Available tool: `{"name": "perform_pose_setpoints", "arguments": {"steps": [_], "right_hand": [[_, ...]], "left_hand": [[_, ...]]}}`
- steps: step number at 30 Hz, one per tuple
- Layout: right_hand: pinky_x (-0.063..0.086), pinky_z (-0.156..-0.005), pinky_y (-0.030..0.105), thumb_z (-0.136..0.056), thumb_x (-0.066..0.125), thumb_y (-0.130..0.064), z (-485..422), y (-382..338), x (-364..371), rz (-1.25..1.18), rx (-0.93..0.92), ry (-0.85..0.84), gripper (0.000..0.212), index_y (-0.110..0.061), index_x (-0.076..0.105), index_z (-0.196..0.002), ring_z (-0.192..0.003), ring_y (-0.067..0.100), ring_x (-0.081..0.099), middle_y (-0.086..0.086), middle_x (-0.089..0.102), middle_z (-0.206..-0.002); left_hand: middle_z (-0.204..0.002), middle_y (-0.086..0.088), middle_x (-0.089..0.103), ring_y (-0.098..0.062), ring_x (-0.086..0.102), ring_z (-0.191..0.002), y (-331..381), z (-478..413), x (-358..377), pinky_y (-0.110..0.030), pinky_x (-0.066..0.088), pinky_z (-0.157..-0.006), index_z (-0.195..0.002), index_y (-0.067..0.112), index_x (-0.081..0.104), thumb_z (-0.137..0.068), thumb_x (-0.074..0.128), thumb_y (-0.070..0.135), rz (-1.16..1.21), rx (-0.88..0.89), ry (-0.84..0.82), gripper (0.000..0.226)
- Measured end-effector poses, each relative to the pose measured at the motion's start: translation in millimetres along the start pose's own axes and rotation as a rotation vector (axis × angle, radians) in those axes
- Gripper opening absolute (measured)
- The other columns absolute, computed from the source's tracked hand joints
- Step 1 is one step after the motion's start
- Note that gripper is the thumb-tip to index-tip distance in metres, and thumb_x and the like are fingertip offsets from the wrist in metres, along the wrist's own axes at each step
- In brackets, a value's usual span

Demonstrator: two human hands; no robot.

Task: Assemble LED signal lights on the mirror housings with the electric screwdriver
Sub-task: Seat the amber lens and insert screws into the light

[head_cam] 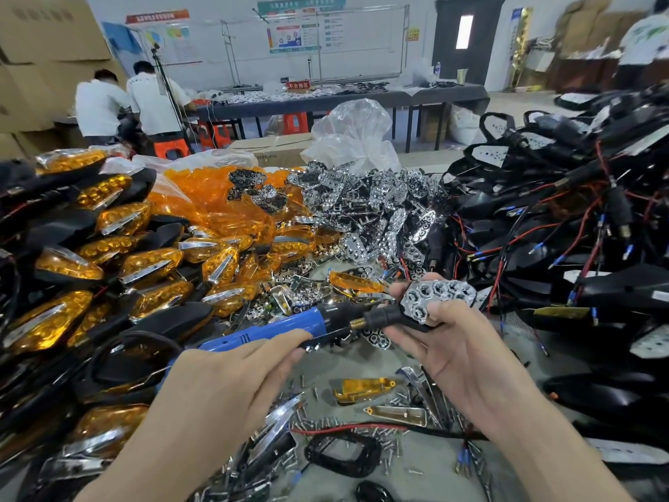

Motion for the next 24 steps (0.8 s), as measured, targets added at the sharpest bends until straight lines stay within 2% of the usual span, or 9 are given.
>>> {"name": "perform_pose_setpoints", "arguments": {"steps": [3, 7, 10, 14, 16, 22, 24], "right_hand": [[0.062, -0.081, 0.039, -0.078, 0.072, -0.010, -0.5, 1.5, -1.9, -0.009, 0.008, -0.037, 0.042, -0.016, 0.059, -0.118, -0.112, 0.038, 0.070, 0.023, 0.069, -0.127], [0.061, -0.083, 0.040, -0.080, 0.071, -0.012, -0.3, 1.7, -3.5, -0.003, 0.030, -0.064, 0.039, -0.018, 0.061, -0.117, -0.117, 0.040, 0.068, 0.023, 0.067, -0.131], [0.061, -0.084, 0.040, -0.082, 0.071, -0.011, 0.0, 1.8, -4.0, 0.004, 0.050, -0.073, 0.050, -0.013, 0.054, -0.129, -0.122, 0.042, 0.064, 0.025, 0.064, -0.133], [0.062, -0.083, 0.037, -0.085, 0.067, -0.010, 2.6, 1.1, -0.8, -0.024, 0.073, -0.087, 0.050, -0.009, 0.048, -0.131, -0.121, 0.041, 0.065, 0.025, 0.065, -0.133], [0.062, -0.081, 0.036, -0.082, 0.068, -0.011, 4.2, 0.8, 1.4, -0.050, 0.078, -0.086, 0.052, -0.011, 0.049, -0.131, -0.118, 0.040, 0.067, 0.025, 0.066, -0.131], [0.062, -0.082, 0.037, -0.081, 0.067, -0.009, 6.2, -0.8, 5.4, -0.053, 0.078, -0.090, 0.045, -0.012, 0.054, -0.124, -0.122, 0.041, 0.065, 0.026, 0.063, -0.135], [0.061, -0.085, 0.039, -0.084, 0.065, -0.007, 6.9, -1.0, 5.5, -0.037, 0.072, -0.108, 0.042, -0.014, 0.055, -0.124, -0.126, 0.043, 0.062, 0.025, 0.063, -0.135]], "left_hand": [[-0.070, 0.016, 0.072, -0.002, 0.049, -0.035, -0.2, -0.4, 1.6, -0.017, 0.035, -0.030, -0.111, 0.020, 0.076, -0.107, 0.024, 0.044, 0.001, 0.008, 0.030, 0.057], [-0.067, 0.015, 0.071, -0.005, 0.048, -0.034, -0.1, 0.5, 3.4, -0.020, 0.036, -0.029, -0.106, 0.017, 0.077, -0.107, 0.025, 0.044, 0.012, 0.017, 0.075, 0.058], [-0.061, 0.016, 0.067, -0.005, 0.042, -0.032, 0.4, 0.1, 1.7, -0.017, 0.033, -0.030, -0.103, 0.017, 0.078, -0.107, 0.026, 0.043, 0.014, 0.011, 0.099, 0.058], [-0.054, 0.024, 0.051, 0.002, 0.032, -0.036, 2.3, -1.2, -1.7, -0.011, 0.025, -0.036, -0.103, 0.019, 0.076, -0.106, 0.027, 0.044, 0.060, -0.023, 0.087, 0.055], [-0.054, 0.026, 0.043, -0.001, 0.039, -0.036, 2.0, -0.2, -2.0, -0.012, 0.027, -0.036, -0.105, 0.022, 0.074, -0.105, 0.027, 0.047, 0.105, -0.051, 0.069, 0.053], [-0.060, 0.020, 0.060, 0.002, 0.038, -0.038, 4.2, -0.9, 0.3, -0.009, 0.029, -0.040, -0.099, 0.020, 0.076, -0.096, 0.040, 0.036, 0.063, -0.023, 0.031, 0.040], [-0.068, 0.018, 0.067, 0.000, 0.046, -0.039, 4.5, -0.4, 2.3, -0.011, 0.037, -0.039, -0.100, 0.019, 0.076, -0.095, 0.041, 0.035, 0.070, -0.025, 0.021, 0.039]]}}
Point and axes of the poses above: each hand's wrist, its own z-axis away from the middle knuckle, its own x-axis out of the palm, y = z × x, the point moved 1 cm from there along -z, towards the middle knuckle
